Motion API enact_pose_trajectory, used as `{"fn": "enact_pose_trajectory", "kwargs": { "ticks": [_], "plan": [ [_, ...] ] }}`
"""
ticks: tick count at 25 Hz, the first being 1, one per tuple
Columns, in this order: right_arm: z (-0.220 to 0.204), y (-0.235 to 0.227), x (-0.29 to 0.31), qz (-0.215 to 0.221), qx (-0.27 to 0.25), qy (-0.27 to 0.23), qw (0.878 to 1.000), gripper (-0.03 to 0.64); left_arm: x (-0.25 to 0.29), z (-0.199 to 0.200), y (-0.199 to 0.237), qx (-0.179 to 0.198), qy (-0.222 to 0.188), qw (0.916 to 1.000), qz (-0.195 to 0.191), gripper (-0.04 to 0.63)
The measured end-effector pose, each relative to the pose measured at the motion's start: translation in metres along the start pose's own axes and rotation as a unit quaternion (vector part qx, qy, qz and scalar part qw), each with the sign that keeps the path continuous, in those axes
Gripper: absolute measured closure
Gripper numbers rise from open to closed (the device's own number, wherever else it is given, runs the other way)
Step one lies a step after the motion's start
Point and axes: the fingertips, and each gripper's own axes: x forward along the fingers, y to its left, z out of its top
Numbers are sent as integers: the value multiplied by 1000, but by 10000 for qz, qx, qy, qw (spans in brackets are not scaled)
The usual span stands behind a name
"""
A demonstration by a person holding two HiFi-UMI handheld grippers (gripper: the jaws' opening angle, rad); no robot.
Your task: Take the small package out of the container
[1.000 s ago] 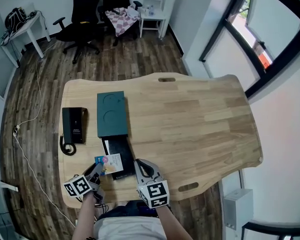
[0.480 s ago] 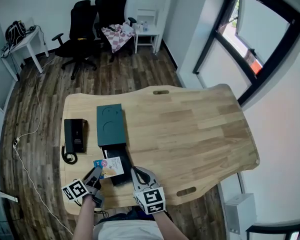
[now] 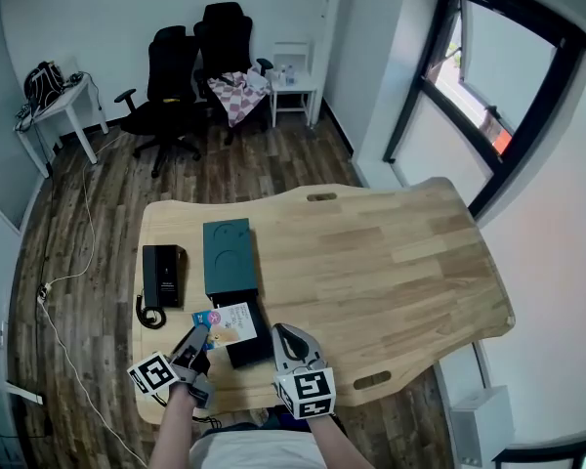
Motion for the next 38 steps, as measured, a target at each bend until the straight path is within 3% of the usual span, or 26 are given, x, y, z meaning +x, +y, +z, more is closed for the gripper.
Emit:
{"fn": "enact_pose_trajectory", "kwargs": {
  "ticks": [2, 9, 22, 38],
  "plan": [
    [8, -2, -4, -43, -19, -98, 9999, 612, 1, 6, -17, -180, -142, 9994, -245, 500],
    [17, -9, -10, -52, 234, -240, 9994, 612, 3, 16, -54, -113, -256, 9962, -824, 500],
    [15, -15, -10, -32, 179, -194, 9996, 612, 11, 4, -48, -204, -5, 9955, -922, 500],
    [13, -19, -5, -15, 225, -193, 9996, 612, 11, 8, -36, -366, -96, 9960, -806, 500]
  ]
}}
